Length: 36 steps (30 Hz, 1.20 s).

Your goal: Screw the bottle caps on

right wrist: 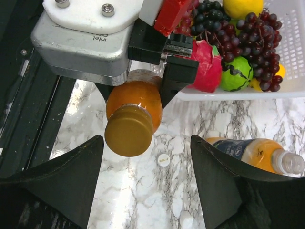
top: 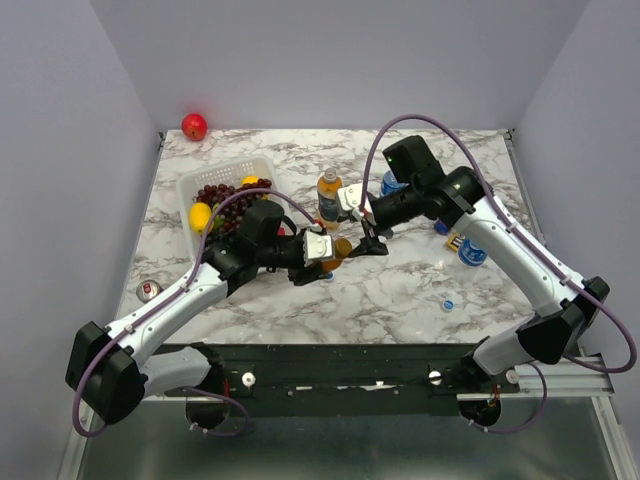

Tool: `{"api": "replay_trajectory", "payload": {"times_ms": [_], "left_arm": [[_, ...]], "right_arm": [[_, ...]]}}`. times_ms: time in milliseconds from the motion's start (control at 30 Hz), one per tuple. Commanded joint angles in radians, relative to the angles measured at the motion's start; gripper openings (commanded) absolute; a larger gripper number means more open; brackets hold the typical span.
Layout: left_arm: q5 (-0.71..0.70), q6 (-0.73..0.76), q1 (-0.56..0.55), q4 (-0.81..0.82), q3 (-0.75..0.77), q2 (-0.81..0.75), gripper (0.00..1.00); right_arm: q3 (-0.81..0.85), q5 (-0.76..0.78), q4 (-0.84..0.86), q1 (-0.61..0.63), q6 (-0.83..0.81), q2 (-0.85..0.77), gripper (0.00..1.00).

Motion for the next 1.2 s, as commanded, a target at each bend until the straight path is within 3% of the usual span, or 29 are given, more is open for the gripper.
{"api": "replay_trajectory", "payload": {"times_ms": [0,400,533,667,900,1167], "left_arm": [[0.047,0.025,0.005,-0.018,0.038,0.011,0.0],[0.044,-0.002,0.005,0.019,0.033,0.017,0.0],[0.042,-0.011,0.005,0.03,0.029,0.018,0.0],[0.021,-0.052,0.003,0.06,0.023,0.02,0.0],[-0.097,-0.23,0.003,0.175,-0.002,0.022,0.0],[-0.197,-0.411,0.003,0.263,-0.039,0.011,0.0]], "right_arm": [[0.004,-0.039,-0.048,0.019,-0.084,0.011,0.81],[0.043,-0.045,-0.121,0.023,-0.107,0.062,0.61],[0.042,-0.048,-0.115,0.025,-0.099,0.067,0.59],[0.054,-0.051,-0.115,0.023,-0.064,0.079,0.43],[0.016,0.013,0.159,0.022,0.354,0.058,0.33],[-0.01,0.142,0.271,0.019,0.795,0.061,0.32]]}}
